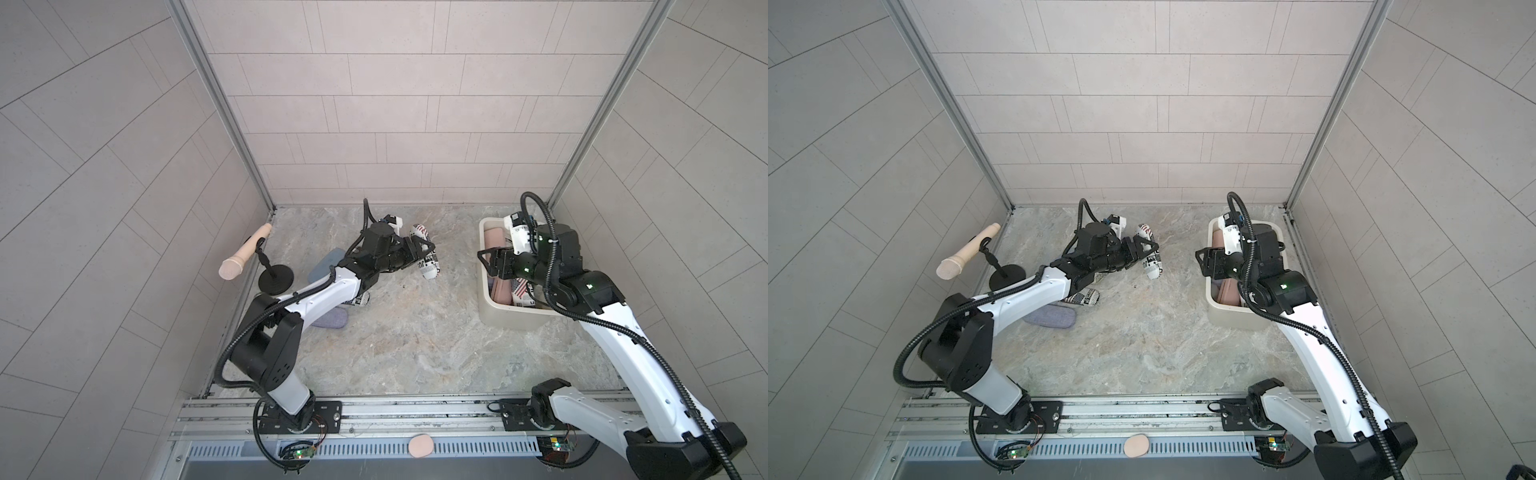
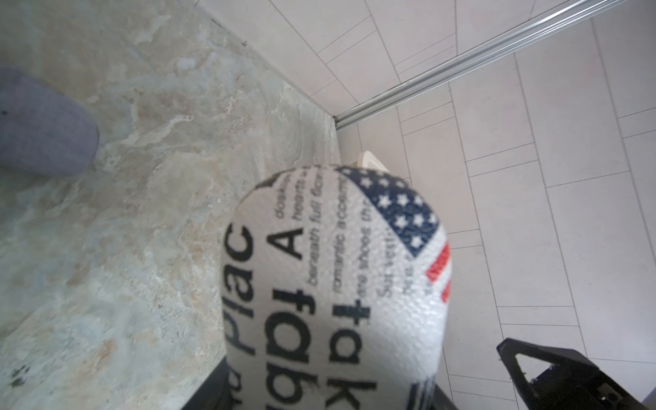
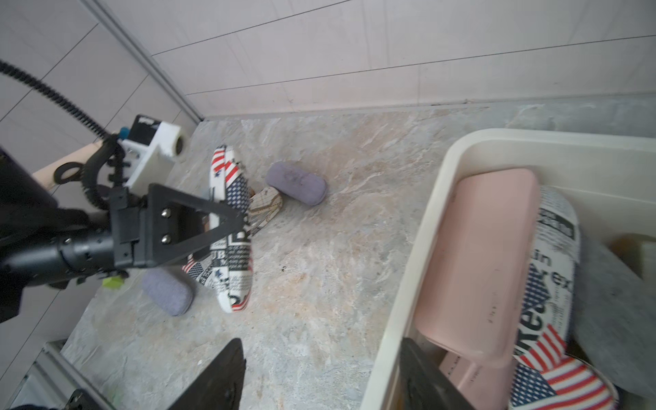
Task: Put the glasses cases into the storage boxes
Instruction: Pick up the glasses case at the center of the board.
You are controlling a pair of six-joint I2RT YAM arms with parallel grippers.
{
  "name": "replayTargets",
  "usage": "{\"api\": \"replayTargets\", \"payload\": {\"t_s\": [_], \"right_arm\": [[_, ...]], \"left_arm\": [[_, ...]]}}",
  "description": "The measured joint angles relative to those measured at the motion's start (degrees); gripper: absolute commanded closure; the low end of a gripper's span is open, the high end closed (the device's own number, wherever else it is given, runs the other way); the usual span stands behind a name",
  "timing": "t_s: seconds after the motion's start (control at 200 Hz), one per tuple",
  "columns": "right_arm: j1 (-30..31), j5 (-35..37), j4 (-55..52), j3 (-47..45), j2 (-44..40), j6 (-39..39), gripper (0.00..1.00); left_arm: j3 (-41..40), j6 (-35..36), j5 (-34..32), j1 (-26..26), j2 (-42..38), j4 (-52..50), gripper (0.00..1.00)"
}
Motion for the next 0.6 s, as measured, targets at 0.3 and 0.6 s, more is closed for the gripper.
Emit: {"api": "replayTargets", "payload": {"t_s": [0.3,0.6], "right_arm": [[10.2,1.9,2.4,3.2,9.1,0.7,0.20],[15.1,3.0,3.6,9.0,20.7,1.4,0.27]], "left_arm": [[-2.1,-0.9,5.4,2.0,1.2,9.8,0.57],[-5.9,-6.7,6.0,2.1,1.2,16.3,0.58]]}}
